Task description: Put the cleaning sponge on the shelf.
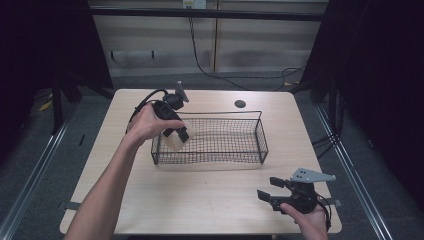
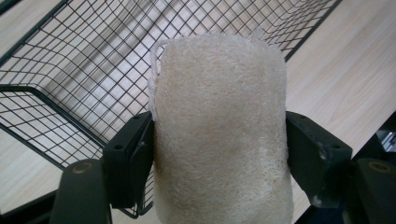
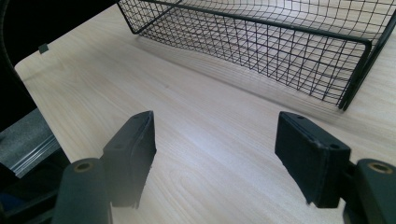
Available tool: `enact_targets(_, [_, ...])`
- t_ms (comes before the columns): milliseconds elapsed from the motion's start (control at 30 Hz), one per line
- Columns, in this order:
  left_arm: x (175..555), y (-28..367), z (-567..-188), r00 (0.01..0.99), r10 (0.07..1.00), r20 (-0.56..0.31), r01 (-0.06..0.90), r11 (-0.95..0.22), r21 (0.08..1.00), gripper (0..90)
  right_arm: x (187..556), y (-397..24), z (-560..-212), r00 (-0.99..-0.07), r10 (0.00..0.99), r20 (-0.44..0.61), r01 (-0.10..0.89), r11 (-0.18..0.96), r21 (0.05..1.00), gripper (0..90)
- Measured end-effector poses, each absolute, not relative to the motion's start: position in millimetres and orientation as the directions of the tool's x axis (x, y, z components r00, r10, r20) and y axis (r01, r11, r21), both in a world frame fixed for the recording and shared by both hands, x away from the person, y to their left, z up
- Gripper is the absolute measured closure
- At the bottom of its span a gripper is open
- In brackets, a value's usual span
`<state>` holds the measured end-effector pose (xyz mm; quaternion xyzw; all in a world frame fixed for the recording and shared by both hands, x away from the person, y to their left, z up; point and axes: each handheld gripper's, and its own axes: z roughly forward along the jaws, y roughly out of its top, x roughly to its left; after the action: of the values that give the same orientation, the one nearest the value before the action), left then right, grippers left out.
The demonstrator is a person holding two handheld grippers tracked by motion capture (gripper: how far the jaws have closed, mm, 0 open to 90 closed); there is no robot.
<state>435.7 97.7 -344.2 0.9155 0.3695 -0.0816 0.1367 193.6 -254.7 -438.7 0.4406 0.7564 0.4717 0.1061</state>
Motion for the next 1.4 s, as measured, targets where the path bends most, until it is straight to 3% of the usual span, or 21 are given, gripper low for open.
enact_targets(367, [443.9, 96.1, -355.5, 0.656, 0.715, -0.242, 0.755, -0.624, 0.203, 29.4, 193.4, -254.0, -438.8, -0.595, 0.764, 0.25, 0.561, 0.172, 0.81, 29.3])
enact_targets(1400, [454.1, 88.1, -402.7, 0.541, 0.814, -0.209, 0.841, -0.526, 0.127, 29.3, 192.6, -250.7, -438.6, -0.612, 0.752, 0.246, 0.558, 0.19, 0.808, 29.3])
